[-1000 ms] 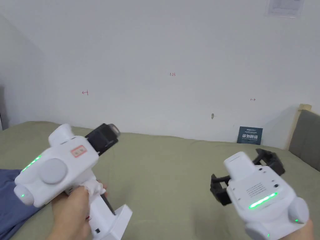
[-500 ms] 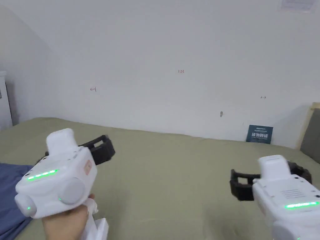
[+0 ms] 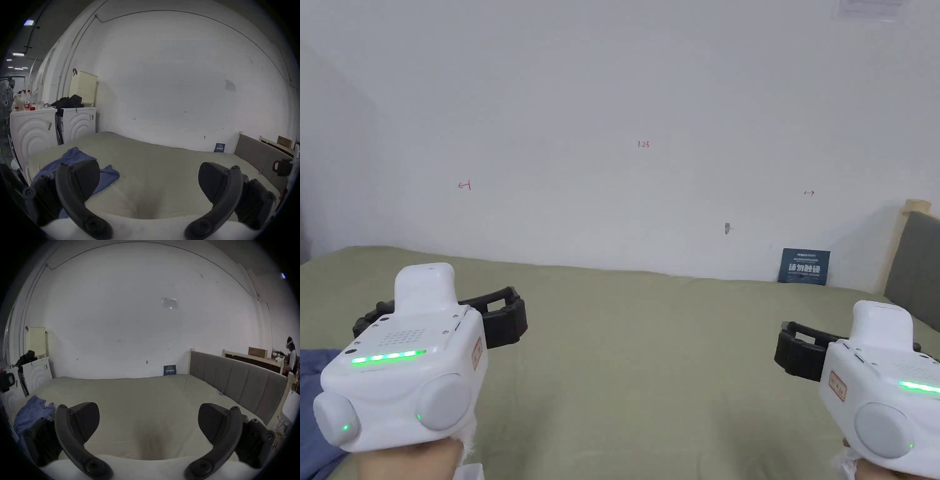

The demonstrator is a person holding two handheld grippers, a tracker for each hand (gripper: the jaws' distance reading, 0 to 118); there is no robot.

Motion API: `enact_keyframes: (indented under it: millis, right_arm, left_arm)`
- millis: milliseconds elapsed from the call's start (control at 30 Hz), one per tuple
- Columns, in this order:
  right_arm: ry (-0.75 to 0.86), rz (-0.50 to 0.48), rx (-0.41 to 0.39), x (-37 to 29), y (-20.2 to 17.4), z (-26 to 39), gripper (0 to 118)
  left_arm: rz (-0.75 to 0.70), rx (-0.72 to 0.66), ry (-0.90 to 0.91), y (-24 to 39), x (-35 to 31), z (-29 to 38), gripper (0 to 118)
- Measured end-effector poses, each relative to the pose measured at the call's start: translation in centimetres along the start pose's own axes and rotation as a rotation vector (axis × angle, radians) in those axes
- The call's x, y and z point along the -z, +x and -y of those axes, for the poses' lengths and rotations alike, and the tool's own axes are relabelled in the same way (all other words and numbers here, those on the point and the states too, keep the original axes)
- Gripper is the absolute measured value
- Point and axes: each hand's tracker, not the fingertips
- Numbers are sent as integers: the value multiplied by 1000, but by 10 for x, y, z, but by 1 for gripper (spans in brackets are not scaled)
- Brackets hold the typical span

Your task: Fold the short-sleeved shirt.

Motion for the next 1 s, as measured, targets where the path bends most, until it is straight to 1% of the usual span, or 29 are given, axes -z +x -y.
enact_keyframes:
  millis: [100, 200, 267, 367, 467, 533, 600, 633, 667, 700, 733, 767, 800, 833, 867, 900, 933, 1000]
  right_arm:
    - [14, -5, -17, 0, -5, -3, 118]
    - [35, -19, -65, -1, -10, -7, 118]
    - [54, -51, -82, -3, -13, -9, 118]
    - [67, -70, -108, -6, -18, -12, 118]
    - [69, -116, -136, -11, -19, -12, 118]
    - [76, -142, -171, -13, -21, -10, 118]
    - [77, -112, -207, -15, -25, -8, 117]
    - [73, -99, -208, -15, -26, -6, 116]
    - [66, -87, -202, -16, -26, -4, 111]
    - [63, -93, -189, -17, -26, -3, 84]
    - [57, -100, -173, -17, -26, -2, 43]
    - [41, -87, -174, -14, -27, -1, 0]
    - [35, -61, -179, -16, -29, -3, 0]
    - [26, -77, -163, -18, -31, -4, 0]
    - [12, -100, -148, -21, -32, -5, 0]
    - [-1, -118, -139, -20, -33, -4, 0]
    - [-1, -122, -142, -21, -38, -5, 0]
    - [-18, -178, -141, -26, -56, -8, 0]
  left_arm:
    - [13, 25, 5, 6, -2, -1, 118]
    - [30, 57, 13, 11, 0, -3, 118]
    - [19, 68, 41, 14, -4, -1, 118]
    - [11, 58, 63, 12, 0, -2, 118]
    - [40, 42, 38, 13, -2, -7, 118]
    - [47, 51, 31, 15, -4, -7, 118]
    - [38, 110, 49, 20, -6, -4, 118]
    - [28, 138, 48, 22, -8, -1, 118]
    - [38, 145, 28, 23, -9, -1, 115]
    - [53, 148, 26, 23, -9, 0, 100]
    - [50, 151, 36, 23, -11, 1, 62]
    - [20, 166, 60, 24, -13, 2, 14]
    - [-3, 165, 78, 24, -15, 3, 3]
    - [-12, 139, 109, 19, -18, 6, 3]
    - [22, 122, 102, 13, -21, 7, 3]
    - [16, 128, 90, 9, -23, 6, 3]
    - [3, 132, 81, 5, -26, 5, 3]
    - [-34, 133, 68, -10, -34, 0, 3]
